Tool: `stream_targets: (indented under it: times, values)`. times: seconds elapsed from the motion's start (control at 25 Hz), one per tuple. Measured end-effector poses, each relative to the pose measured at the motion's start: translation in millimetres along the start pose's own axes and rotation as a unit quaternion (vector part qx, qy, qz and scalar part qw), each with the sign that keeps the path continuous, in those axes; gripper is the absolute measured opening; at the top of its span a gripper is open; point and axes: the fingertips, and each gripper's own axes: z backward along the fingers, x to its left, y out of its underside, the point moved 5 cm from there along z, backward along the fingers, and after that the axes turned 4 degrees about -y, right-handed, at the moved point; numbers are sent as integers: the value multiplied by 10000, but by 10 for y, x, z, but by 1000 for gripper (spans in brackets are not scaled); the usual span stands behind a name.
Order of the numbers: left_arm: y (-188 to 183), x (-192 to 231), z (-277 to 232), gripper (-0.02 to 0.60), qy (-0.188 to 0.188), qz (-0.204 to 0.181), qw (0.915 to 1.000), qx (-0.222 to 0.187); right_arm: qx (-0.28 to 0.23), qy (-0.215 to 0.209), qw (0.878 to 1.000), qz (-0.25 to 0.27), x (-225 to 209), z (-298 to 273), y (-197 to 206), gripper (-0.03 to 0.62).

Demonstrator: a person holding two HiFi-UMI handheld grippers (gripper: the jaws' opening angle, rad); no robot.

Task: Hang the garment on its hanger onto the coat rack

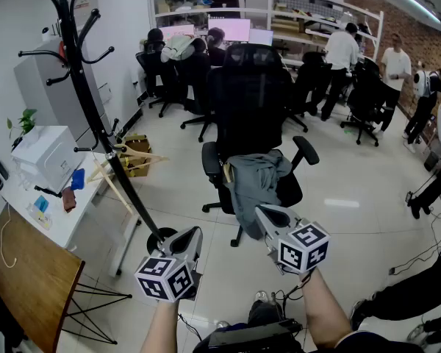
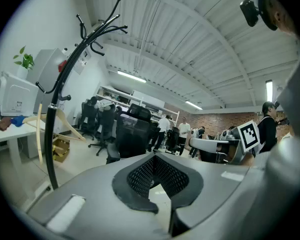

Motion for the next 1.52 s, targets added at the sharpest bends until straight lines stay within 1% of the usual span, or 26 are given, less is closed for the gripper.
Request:
stream_targets:
  times: [0.24,0.44,0.56,0.76,0.92,1.04,1.16,1.28,1.4,1.52]
  values:
    - [-11,-46,-478,5,101,-90,9998,124,-15,65,10000,-71,-430,-105,-5,14]
    - [-30,-109,-1083,5,62,-96,9997,208,-11,-14,10000,-78,-978,-244,-52,14]
    - [-156,-201,-1525,5,78,-172,9996,229,-109,-103,9999,-75,-1361,-346,-168,14]
    - [-357,-327,-2147,5,-145,-338,9990,241,-141,-376,9992,-16,-1946,-518,-312,14]
    - [-442,-427,-2589,4,-307,-455,9983,207,-120,-585,9982,92,-2354,-631,-401,14]
    - [-527,-440,-2768,3,-494,-526,9973,114,-61,-732,9972,152,-2505,-755,-440,14]
    - [-553,-428,-2904,3,-548,-537,9970,144,33,-835,9964,121,-2603,-884,-427,14]
    - [-490,-375,-3042,3,-582,-477,9968,274,124,-865,9962,25,-2706,-980,-381,14]
    - [-379,-276,-3128,3,-644,-290,9968,373,204,-913,9956,-22,-2758,-1057,-333,14]
    - [-240,-150,-3179,3,-848,-268,9951,427,296,-909,9954,-104,-2790,-1145,-264,14]
